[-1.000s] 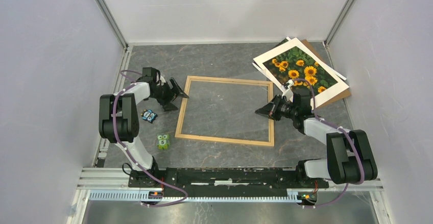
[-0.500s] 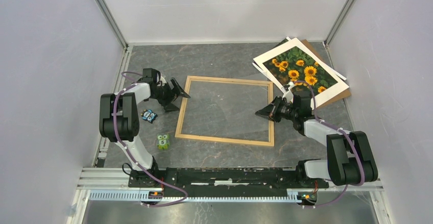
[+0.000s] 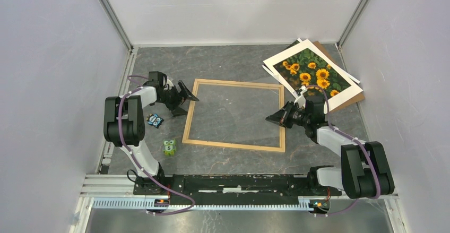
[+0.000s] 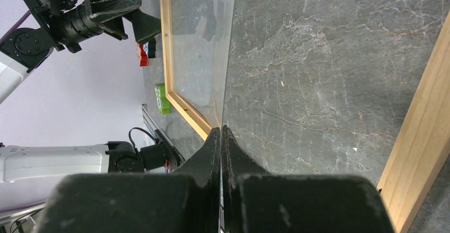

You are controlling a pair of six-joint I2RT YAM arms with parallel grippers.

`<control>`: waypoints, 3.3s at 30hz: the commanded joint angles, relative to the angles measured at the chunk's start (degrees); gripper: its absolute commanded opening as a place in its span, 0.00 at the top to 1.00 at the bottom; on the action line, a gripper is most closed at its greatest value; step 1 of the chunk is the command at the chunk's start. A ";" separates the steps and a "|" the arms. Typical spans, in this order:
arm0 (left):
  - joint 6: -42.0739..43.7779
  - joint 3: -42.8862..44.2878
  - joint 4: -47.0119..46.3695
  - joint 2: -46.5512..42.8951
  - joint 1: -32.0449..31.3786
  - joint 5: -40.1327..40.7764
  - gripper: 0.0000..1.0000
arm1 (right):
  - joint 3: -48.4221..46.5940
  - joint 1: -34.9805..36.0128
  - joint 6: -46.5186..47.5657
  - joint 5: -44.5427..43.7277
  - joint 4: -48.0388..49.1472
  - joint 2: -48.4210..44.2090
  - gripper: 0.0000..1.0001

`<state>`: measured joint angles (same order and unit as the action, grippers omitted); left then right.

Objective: Put the photo into the frame

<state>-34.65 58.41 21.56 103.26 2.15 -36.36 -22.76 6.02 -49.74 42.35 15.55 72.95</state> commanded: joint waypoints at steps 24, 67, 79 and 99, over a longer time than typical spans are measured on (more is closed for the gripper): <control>-2.43 -0.67 -1.55 1.50 0.05 -0.64 0.04 | 2.22 0.40 0.31 -0.51 -0.90 -4.06 1.00; -3.02 -2.08 -2.94 0.36 -0.48 -3.61 0.03 | -5.18 0.78 18.78 -4.86 -14.27 2.45 0.55; -2.97 -2.01 -2.85 0.28 -0.50 -4.00 0.03 | -6.48 1.00 21.03 -5.47 -17.46 0.73 0.59; -3.14 -2.07 -3.55 1.15 -0.47 -4.97 0.03 | -12.14 2.19 13.02 2.73 -16.58 2.94 1.00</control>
<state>-36.62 57.32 18.48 103.98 2.22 -39.83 -32.84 7.88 -33.15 41.08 -3.68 75.20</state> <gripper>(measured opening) 0.968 0.011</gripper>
